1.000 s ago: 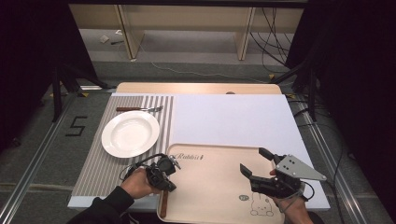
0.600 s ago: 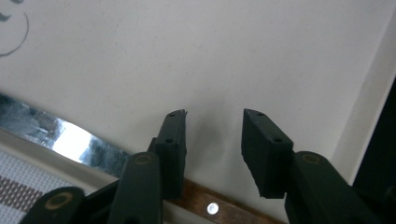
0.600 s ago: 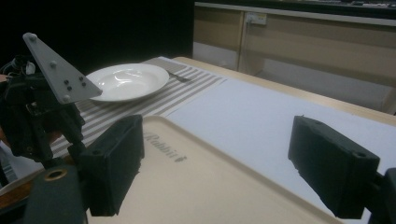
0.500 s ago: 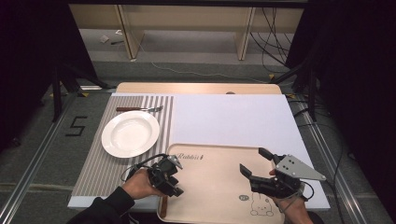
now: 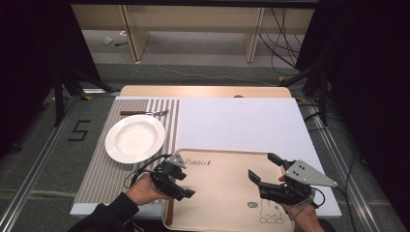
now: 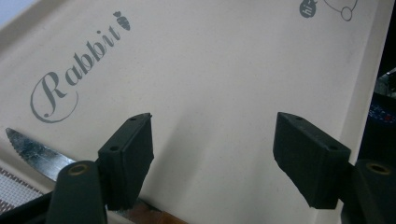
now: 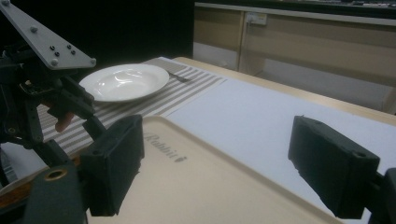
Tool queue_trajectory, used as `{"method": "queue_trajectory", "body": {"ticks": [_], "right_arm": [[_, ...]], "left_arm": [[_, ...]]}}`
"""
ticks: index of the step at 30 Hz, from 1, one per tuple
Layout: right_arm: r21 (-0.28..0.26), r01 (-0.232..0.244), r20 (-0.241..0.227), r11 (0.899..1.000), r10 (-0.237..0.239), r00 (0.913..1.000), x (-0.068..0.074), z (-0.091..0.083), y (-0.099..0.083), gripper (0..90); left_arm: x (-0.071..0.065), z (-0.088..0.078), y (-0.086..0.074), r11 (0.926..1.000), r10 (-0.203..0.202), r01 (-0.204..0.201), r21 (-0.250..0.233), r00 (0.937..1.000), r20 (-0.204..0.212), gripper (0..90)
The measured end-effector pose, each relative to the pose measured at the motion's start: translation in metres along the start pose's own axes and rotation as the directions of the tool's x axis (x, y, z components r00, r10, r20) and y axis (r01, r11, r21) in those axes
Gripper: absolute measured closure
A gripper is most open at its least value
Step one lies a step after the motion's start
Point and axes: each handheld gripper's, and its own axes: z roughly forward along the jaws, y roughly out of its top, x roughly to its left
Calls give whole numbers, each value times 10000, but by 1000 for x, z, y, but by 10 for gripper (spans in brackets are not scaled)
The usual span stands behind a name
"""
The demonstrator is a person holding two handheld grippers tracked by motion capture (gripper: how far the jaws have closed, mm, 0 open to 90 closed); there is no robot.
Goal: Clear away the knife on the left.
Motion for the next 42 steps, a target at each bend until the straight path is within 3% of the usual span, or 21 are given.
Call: {"method": "queue_trajectory", "body": {"ticks": [8,16,19,20,21,29,30,37,38,39,40,41,42], "right_arm": [[-7,5,5,10000,-5,10000,0,0,0,194],[-2,14,0,10000,-14,10000,0,0,0,194],[-2,8,1,10000,-8,10000,0,0,0,194],[-1,5,0,10000,-5,10000,0,0,0,193],[-1,5,0,10000,-5,10000,0,0,0,193],[6,-27,9,10000,27,10000,-2,0,-1,193],[3,-45,14,10000,45,10000,-2,0,-1,194],[-4,-78,0,10000,78,10000,-3,0,-1,193],[-17,-66,-7,10000,66,10000,-2,0,-1,193],[-17,-66,-7,10000,66,10000,-2,0,-1,193],[-18,-69,-10,10000,69,10000,-2,0,-1,193],[-18,-69,-10,10000,69,10000,-2,0,-1,193],[-15,-73,-1,10000,73,10000,-2,0,-1,193]], "left_arm": [[0,-1,1,9998,-116,113,-160,9997,-211,238],[2,-11,1,9915,-249,261,-1277,9996,109,177],[3,-15,1,9816,-381,419,-1865,9990,238,162],[3,-18,1,9752,-427,479,-2160,9987,288,158],[3,-18,1,9752,-427,479,-2160,9987,288,157],[5,-25,1,9548,-506,565,-2918,9983,276,156],[6,-26,2,9495,-555,625,-3073,9980,318,157],[9,-31,0,9342,-635,685,-3501,9976,258,156],[9,-33,0,9265,-656,702,-3697,9975,250,156],[9,-33,0,9265,-656,702,-3697,9975,250,157],[9,-35,-1,9165,-622,673,-3944,9977,257,157],[9,-35,-1,9165,-622,673,-3944,9977,257,157],[10,-39,-1,9038,-600,648,-4231,9979,247,156]]}}
